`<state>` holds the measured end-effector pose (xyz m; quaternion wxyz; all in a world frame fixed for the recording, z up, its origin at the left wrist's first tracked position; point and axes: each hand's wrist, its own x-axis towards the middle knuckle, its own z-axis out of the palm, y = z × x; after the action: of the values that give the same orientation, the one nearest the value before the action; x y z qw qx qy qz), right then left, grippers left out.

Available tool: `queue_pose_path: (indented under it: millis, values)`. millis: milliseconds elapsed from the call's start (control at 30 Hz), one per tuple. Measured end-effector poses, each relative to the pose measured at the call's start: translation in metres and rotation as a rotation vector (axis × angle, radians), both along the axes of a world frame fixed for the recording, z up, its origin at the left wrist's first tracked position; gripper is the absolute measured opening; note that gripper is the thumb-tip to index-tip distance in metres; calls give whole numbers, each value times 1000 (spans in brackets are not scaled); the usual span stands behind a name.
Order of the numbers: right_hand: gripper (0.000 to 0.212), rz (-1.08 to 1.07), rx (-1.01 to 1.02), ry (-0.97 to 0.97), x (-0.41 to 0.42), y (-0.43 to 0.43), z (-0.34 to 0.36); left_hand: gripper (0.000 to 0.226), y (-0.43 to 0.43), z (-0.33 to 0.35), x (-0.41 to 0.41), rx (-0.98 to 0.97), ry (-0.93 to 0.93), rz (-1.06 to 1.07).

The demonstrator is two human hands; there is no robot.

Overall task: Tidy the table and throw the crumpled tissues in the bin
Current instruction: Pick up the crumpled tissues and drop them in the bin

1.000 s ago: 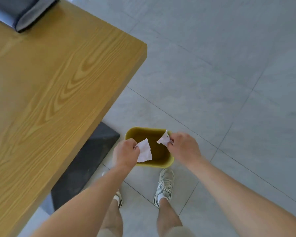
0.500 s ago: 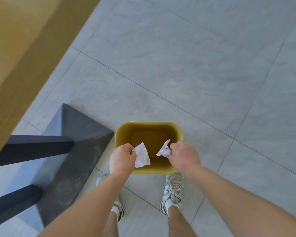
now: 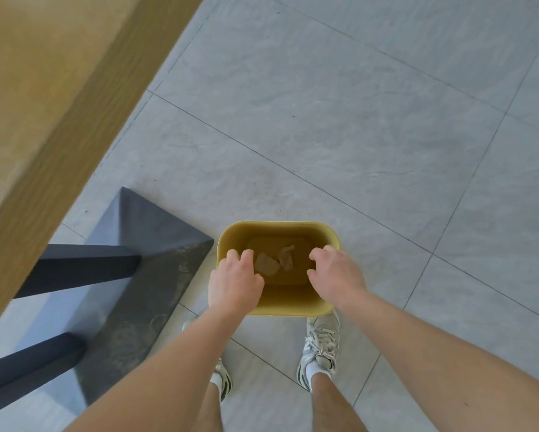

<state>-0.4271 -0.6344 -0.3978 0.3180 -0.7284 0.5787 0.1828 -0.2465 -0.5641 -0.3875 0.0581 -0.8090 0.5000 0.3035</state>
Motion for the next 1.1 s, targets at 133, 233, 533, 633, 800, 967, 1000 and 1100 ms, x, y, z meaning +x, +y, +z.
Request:
queue_pose_path:
  millis: [133, 233, 533, 633, 800, 967, 1000, 1100]
  values:
    - [27, 18, -25, -17, 8, -4, 19, 37, -6, 17, 2, -27, -27, -90]
    - [28, 32, -45, -23, 11, -8, 39, 31, -8, 40, 3, -42, -65, -143]
    - [33, 89, -75, -35, 3, -11, 177, 30, -5, 178, -13, -131, -134, -227]
    - [41, 152, -101, -14, 4, -11, 235, 34, -4, 234, -20, -178, -146, -221]
    - [36, 260, -245, -60, 11, -12, 314, 36, -1, 313, -29, -296, -144, -168]
    - [34, 306, -328, -150, 27, -26, 380, 33, -4, 369, -16, -405, -194, -149]
    - [33, 324, -336, -169, 31, -30, 392, 34, -5, 381, -13, -409, -210, -137]
    - [17, 394, -370, -200, 42, -37, 422, 34, -6, 405, 0, -419, -250, -93]
